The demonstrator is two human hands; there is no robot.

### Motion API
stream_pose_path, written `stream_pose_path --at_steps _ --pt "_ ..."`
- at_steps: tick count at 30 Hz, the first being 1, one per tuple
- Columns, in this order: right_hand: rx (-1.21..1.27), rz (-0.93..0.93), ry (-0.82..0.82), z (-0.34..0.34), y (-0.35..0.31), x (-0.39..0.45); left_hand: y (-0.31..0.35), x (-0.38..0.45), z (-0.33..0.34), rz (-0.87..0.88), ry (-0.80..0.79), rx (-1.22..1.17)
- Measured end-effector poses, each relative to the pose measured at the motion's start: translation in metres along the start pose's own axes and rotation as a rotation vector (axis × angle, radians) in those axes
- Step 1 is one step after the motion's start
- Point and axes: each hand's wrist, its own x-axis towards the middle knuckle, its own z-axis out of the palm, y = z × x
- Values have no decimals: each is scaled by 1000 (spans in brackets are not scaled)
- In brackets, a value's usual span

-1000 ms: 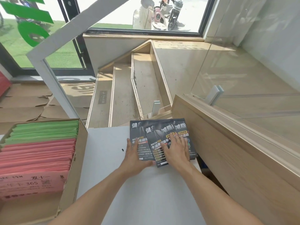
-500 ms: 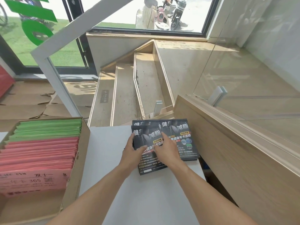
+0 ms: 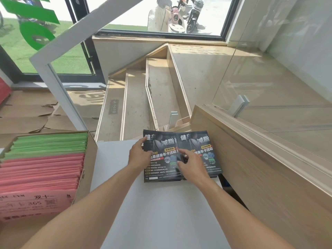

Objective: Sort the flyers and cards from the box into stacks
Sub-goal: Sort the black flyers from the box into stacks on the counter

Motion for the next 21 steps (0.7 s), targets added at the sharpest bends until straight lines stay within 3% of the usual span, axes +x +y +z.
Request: stream_pose_path --at_steps 3,6,11,15,21 --pt "-26 -32 73 -7 8 4 3 -4 2 62 -164 108" --pt "-212 62 196 -28 23 20 -1 -7 1 41 -231 230" --pt "-266 273 -15 -47 29 37 -12 -15 12 27 -373 493" --pt "-225 263 -21 -37 25 40 -20 -18 23 54 -354 651" --pt "-239 265 -20 -36 29 38 -22 -22 23 105 -319 652"
